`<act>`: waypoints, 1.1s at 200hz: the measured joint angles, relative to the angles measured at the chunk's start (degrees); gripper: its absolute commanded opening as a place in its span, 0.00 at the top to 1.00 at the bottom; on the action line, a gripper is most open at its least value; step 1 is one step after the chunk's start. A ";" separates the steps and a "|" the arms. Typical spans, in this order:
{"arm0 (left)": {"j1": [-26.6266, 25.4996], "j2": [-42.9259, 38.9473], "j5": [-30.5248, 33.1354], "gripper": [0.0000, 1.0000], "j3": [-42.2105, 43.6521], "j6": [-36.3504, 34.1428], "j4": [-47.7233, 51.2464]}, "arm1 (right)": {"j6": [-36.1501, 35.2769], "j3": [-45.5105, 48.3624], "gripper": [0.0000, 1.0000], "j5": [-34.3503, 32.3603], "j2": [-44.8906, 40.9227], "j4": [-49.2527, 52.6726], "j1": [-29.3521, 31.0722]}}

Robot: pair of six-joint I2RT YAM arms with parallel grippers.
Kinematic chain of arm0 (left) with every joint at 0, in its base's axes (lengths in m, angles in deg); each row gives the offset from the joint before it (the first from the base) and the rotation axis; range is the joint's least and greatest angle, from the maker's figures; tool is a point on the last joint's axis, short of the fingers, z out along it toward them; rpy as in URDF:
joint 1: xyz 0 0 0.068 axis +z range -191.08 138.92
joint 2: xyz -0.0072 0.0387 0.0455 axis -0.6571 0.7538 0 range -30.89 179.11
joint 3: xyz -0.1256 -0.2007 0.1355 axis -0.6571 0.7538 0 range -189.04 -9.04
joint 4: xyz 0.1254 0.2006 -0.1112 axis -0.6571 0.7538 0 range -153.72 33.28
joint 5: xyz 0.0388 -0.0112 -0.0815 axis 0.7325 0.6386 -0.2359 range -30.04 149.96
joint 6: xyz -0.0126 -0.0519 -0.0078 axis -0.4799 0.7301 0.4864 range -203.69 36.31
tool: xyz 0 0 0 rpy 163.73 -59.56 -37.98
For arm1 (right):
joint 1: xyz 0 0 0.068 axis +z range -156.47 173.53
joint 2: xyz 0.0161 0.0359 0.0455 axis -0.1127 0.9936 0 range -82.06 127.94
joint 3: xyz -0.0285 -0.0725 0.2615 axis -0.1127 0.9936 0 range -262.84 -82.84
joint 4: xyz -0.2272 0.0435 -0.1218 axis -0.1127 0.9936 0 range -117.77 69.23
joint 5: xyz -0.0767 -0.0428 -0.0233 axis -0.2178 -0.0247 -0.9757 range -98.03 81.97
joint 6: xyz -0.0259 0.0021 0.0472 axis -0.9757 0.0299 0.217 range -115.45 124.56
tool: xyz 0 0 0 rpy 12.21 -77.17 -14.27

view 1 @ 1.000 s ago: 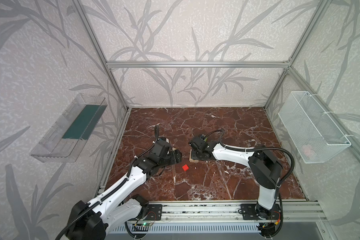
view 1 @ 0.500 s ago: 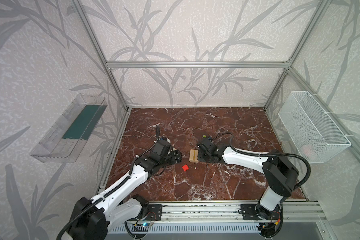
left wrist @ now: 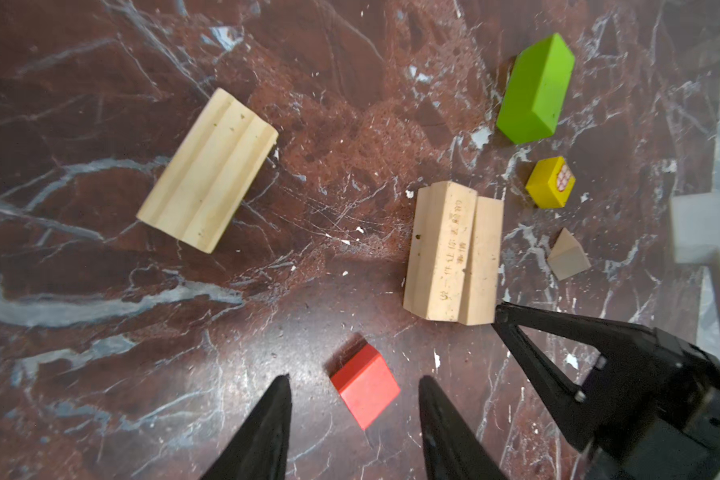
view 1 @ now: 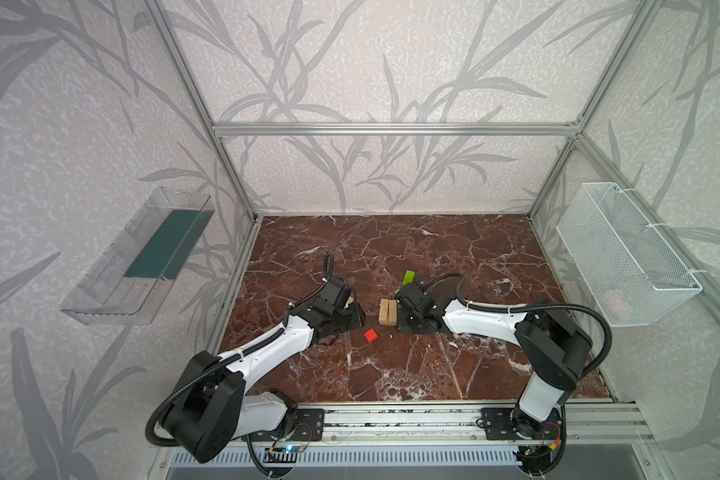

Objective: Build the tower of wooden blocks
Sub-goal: 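Open the right gripper while the left gripper moves in against the bars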

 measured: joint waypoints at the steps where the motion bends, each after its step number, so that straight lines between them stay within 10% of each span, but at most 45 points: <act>1: 0.00 0.13 -0.02 0.57 0.00 0.00 -0.04 | -0.02 0.00 0.91 0.02 0.07 -0.02 0.00; 220: -1.64 20.65 -5.20 0.83 -8.79 0.31 -8.79 | -2.23 -2.58 0.94 1.66 2.56 -2.62 -0.04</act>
